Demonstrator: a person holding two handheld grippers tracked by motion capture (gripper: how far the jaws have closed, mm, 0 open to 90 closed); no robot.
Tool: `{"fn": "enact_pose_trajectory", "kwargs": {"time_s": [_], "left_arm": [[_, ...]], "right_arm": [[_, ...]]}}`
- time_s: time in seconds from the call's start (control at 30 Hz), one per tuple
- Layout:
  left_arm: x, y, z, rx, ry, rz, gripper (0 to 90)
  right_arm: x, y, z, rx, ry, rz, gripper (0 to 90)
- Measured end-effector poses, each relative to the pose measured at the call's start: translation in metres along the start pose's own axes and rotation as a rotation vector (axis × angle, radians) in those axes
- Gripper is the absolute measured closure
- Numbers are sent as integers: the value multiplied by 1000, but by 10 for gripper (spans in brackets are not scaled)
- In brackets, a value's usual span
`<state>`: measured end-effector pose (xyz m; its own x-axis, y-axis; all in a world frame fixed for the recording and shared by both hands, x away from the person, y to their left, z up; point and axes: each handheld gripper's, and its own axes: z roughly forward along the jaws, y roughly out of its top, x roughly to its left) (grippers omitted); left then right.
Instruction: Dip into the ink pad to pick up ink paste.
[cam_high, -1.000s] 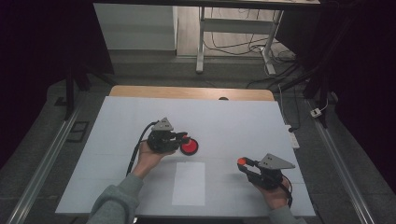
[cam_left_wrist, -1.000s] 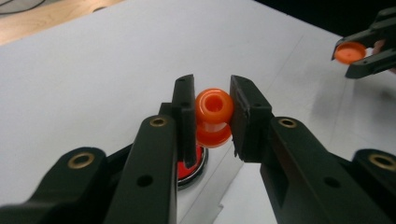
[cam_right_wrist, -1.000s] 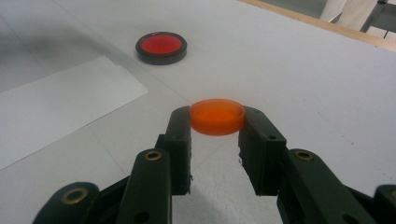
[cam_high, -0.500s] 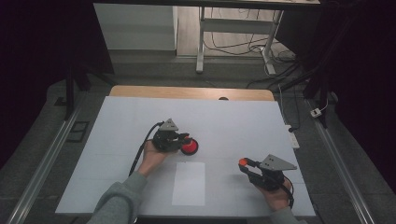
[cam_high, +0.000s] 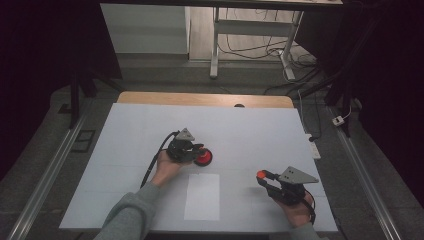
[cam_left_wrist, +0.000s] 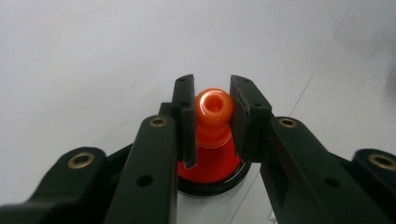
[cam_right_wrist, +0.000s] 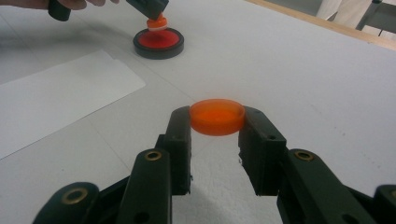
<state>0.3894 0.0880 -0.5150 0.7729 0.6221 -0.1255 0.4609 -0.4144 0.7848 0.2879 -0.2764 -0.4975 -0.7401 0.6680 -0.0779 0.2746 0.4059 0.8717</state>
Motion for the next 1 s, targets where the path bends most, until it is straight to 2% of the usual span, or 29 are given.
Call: {"fn": "enact_pose_trajectory", "kwargs": {"time_s": [0.53,0.63,0.8,1.0], "left_arm": [[-2,-3,9,27,39,20,724],[-1,-3,10,27,37,11,725],[-5,-4,11,30,58,41,727],[-4,-5,11,23,56,33,728]], "right_arm": [[0,-1,1,-8,4,-1,647],[1,-1,0,2,-8,-8,647],[1,-1,0,3,-10,-9,647],[2,-1,-1,1,0,-9,647]]}}
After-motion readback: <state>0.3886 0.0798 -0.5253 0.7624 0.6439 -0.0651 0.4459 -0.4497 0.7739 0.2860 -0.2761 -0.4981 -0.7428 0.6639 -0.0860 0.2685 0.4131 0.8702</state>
